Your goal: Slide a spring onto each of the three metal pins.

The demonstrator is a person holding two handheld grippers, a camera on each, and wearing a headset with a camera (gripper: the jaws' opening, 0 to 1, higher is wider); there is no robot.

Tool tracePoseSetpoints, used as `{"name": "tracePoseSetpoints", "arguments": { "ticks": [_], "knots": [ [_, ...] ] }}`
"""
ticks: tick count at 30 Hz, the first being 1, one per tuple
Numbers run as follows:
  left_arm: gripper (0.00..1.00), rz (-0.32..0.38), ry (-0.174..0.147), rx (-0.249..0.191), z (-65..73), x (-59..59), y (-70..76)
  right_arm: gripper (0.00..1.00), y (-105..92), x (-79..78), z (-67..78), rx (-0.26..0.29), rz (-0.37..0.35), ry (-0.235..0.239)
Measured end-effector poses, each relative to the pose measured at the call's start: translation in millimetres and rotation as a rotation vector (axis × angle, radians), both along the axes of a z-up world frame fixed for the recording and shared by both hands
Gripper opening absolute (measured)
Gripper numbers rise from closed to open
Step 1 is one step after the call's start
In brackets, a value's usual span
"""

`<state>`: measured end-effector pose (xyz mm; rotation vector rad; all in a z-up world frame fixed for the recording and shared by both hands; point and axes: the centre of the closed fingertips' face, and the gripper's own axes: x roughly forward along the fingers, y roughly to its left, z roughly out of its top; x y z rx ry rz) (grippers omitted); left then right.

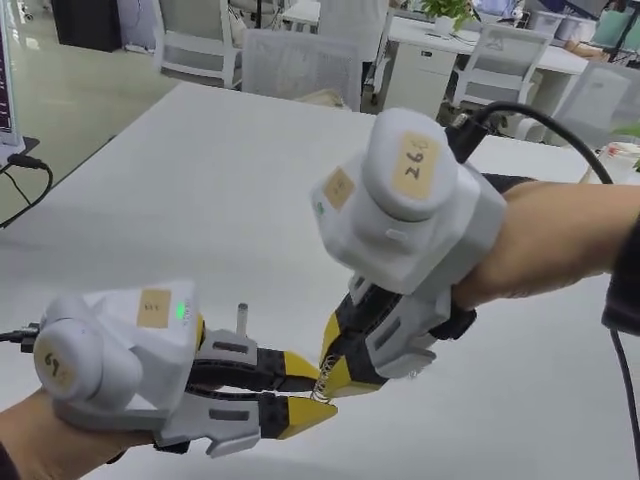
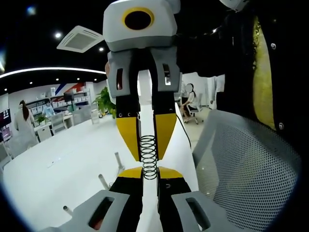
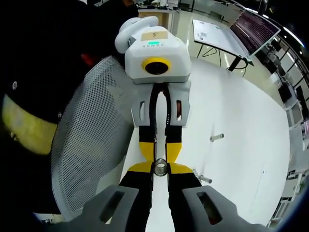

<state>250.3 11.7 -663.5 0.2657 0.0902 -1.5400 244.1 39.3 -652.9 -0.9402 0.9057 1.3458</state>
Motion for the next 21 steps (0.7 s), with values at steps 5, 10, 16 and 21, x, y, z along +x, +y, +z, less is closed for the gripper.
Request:
{"name": "tracePoseSetpoints", "arguments": {
  "ticks": [5,10,16,21],
  "knots": [
    [0.03,0.005,0.006,-0.002,-1.5,1.7,2.2,0.08,1.7,1.3,-1.0,-0.002,0.003,0.002],
    [0.03,0.015,0.010,-0.005,-2.5,5.3,3.5,0.08,3.2,5.4,-2.2,-0.005,0.001,0.000],
    [0.03,0.021,0.021,0.002,-5.0,7.6,5.8,0.08,5.0,7.2,-3.4,-0.013,0.003,0.002],
    [0.10,0.036,0.031,0.006,-8.0,10.2,10.7,0.08,8.3,11.3,-2.3,-0.009,0.000,0.000]
  ]
}}
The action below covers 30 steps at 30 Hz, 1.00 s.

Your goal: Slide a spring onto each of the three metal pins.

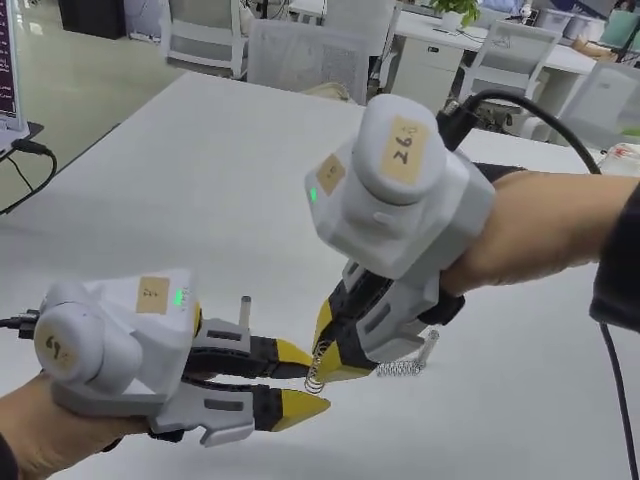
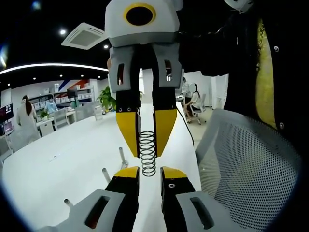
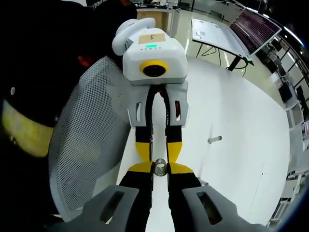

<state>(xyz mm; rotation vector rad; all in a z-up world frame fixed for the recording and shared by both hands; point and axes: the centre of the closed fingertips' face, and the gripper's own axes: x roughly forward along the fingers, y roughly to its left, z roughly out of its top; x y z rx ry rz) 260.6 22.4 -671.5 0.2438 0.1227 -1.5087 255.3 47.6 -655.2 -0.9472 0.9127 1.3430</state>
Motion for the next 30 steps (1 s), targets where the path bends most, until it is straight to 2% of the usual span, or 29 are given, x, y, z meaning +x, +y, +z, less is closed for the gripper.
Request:
{"name": "tracePoseSetpoints", "arguments": {
  "ticks": [8,10,23,26,30],
  "knots": [
    [0.25,0.024,0.033,-0.003,-3.7,1.2,7.8,0.08,4.7,4.1,0.1,0.004,0.002,-0.005],
    [0.30,0.035,0.050,0.000,-5.6,2.3,10.3,0.08,5.5,5.1,0.6,0.006,0.003,-0.010],
    [0.55,0.089,0.078,0.012,-11.1,6.4,22.0,0.08,10.3,10.9,3.9,0.017,0.004,-0.026],
    [0.66,0.118,0.090,0.021,-14.1,9.0,25.0,0.08,12.2,12.0,5.0,0.024,0.003,-0.027],
    [0.71,0.134,0.094,0.032,-17.5,9.9,29.4,0.08,13.8,13.6,5.6,0.028,0.004,-0.033]
  ]
}}
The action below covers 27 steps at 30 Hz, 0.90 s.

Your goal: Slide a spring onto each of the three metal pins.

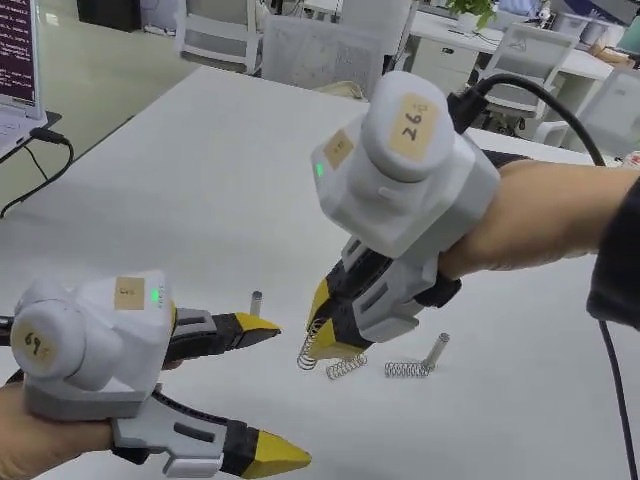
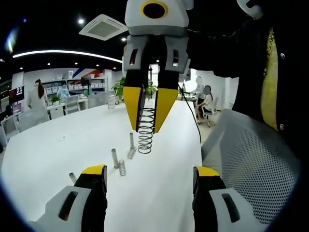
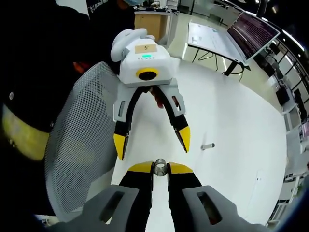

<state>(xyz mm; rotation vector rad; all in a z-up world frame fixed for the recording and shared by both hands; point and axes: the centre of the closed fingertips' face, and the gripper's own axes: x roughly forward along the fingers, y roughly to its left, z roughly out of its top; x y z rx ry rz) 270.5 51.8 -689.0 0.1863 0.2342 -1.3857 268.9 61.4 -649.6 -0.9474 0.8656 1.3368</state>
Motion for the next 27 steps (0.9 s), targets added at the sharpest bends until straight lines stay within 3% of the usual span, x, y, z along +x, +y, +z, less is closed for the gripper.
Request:
{"name": "tracePoseSetpoints", "arguments": {
  "ticks": [15,27],
  "knots": [
    [0.89,0.103,0.015,0.008,-9.8,2.4,22.1,0.08,6.7,8.9,4.0,0.018,-0.005,-0.008],
    [0.91,0.197,0.010,-0.004,-16.3,8.8,43.9,0.08,9.5,36.7,5.5,0.029,-0.034,-0.027]
  ]
}}
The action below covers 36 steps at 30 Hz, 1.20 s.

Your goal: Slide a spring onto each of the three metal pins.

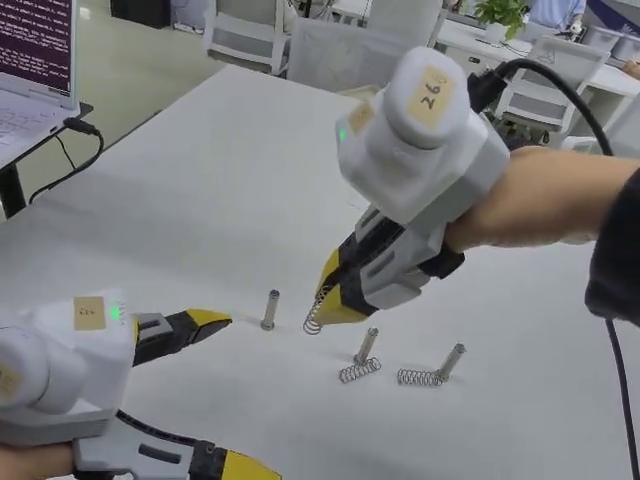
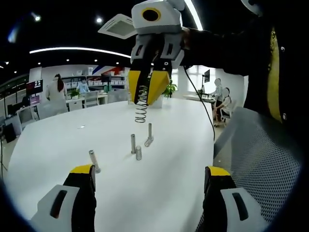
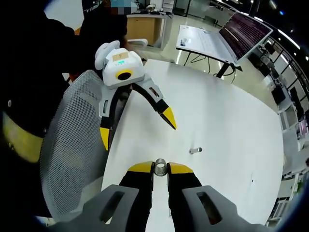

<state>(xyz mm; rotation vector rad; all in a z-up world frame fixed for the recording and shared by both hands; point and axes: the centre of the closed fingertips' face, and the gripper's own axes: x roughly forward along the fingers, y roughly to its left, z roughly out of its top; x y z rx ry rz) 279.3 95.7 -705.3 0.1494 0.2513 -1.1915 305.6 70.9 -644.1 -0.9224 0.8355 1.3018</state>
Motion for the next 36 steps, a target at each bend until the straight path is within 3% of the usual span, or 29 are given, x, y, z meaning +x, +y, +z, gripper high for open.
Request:
{"name": "tracePoseSetpoints", "arguments": {
  "ticks": [12,22,23,36],
  "knots": [
    [0.92,0.061,-0.013,0.017,-2.2,4.9,12.5,0.08,7.7,45.4,-4.5,0.016,-0.043,-0.011],
    [0.91,0.068,-0.010,0.016,-3.1,7.2,13.0,0.08,13.9,72.6,-19.0,0.012,-0.076,-0.010],
    [0.91,0.071,-0.010,0.015,-3.0,7.8,13.4,0.08,15.0,80.8,-21.7,0.016,-0.081,-0.006],
    [0.91,0.086,0.001,0.022,-6.3,11.6,17.0,0.08,18.9,101.3,-46.3,0.011,-0.103,0.016]
  ]
}}
